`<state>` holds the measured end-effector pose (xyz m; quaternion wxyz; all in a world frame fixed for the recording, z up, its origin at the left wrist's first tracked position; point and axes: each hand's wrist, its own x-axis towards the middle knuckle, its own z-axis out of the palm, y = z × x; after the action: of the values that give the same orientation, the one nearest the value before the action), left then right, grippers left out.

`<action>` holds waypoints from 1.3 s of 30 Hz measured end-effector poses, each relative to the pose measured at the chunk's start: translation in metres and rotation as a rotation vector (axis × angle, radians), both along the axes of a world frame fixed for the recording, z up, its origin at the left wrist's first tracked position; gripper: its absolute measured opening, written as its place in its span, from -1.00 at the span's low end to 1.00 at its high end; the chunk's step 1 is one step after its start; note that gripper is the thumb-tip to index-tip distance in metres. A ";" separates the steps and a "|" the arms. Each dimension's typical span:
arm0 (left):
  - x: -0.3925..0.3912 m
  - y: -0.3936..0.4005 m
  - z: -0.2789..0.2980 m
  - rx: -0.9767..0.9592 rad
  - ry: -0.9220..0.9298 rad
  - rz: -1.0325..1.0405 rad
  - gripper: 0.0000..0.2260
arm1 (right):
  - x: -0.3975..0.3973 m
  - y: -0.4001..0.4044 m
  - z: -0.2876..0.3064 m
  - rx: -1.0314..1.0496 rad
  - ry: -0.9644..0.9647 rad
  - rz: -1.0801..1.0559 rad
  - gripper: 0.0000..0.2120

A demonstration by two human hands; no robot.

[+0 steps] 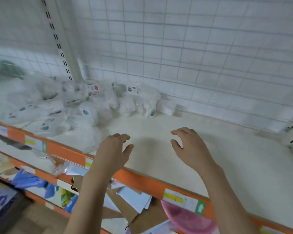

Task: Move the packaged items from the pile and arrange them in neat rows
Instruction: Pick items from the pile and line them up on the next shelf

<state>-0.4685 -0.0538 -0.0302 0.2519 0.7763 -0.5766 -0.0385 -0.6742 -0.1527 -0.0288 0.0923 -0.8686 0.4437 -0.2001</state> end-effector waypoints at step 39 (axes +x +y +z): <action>0.045 -0.239 0.060 0.183 -0.237 -0.479 -0.41 | 0.038 -0.078 -0.009 -0.006 0.133 -0.525 -0.58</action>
<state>-0.4239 -0.2928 0.0295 0.0952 0.6364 -0.7633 -0.0577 -0.6362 -0.2309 -0.0383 0.0056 -0.7354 0.6582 -0.1610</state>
